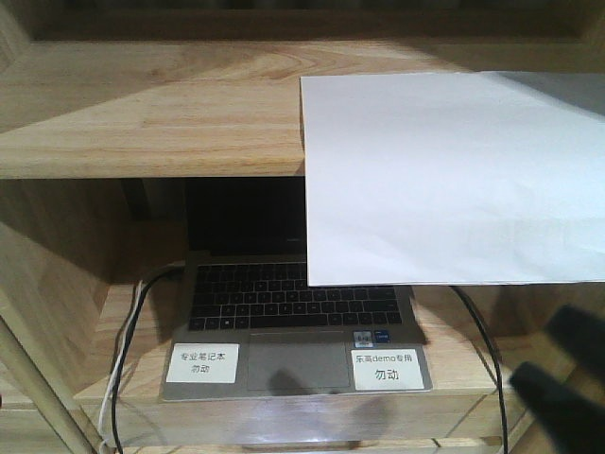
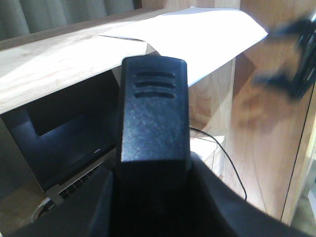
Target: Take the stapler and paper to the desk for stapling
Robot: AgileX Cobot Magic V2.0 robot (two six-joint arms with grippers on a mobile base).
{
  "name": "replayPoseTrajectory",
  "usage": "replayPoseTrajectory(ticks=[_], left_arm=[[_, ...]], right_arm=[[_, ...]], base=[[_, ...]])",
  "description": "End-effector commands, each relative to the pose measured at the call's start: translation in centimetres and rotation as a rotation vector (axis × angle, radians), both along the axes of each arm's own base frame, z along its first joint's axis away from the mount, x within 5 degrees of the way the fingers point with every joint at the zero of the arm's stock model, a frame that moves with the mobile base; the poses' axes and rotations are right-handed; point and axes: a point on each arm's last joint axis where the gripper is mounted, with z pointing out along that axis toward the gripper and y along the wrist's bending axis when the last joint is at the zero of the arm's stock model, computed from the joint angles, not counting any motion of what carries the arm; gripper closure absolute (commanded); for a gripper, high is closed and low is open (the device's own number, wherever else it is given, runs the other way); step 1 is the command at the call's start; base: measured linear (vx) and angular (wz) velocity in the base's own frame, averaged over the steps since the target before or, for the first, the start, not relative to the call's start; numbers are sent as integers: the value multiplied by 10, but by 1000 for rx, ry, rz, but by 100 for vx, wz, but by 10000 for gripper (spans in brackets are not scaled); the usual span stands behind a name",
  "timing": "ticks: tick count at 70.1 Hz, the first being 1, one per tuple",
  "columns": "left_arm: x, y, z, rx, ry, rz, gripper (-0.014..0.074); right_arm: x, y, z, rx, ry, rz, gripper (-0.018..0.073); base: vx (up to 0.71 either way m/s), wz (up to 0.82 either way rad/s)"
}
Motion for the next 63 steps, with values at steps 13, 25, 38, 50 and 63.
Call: replayPoseTrajectory(ticks=[13,25,38,50,63], left_arm=[[1,0,17,-100,-78,8,603],[1,0,17,-100,-78,8,603],[1,0,17,-100,-78,8,603],[1,0,17,-100,-78,8,603],[1,0,17,-100,-78,8,603]], right_arm=[[11,10,6,60,-366,-17,-31],[23,8,-1,102,-375,-103,-31],[32,7,-1,103,-408,-172,-31],[41,6,0,105,-450,-243,-31],[51,7,-1,146,-467,-302,-31]], base=[[0,0],[0,0],[0,0],[0,0],[0,0]])
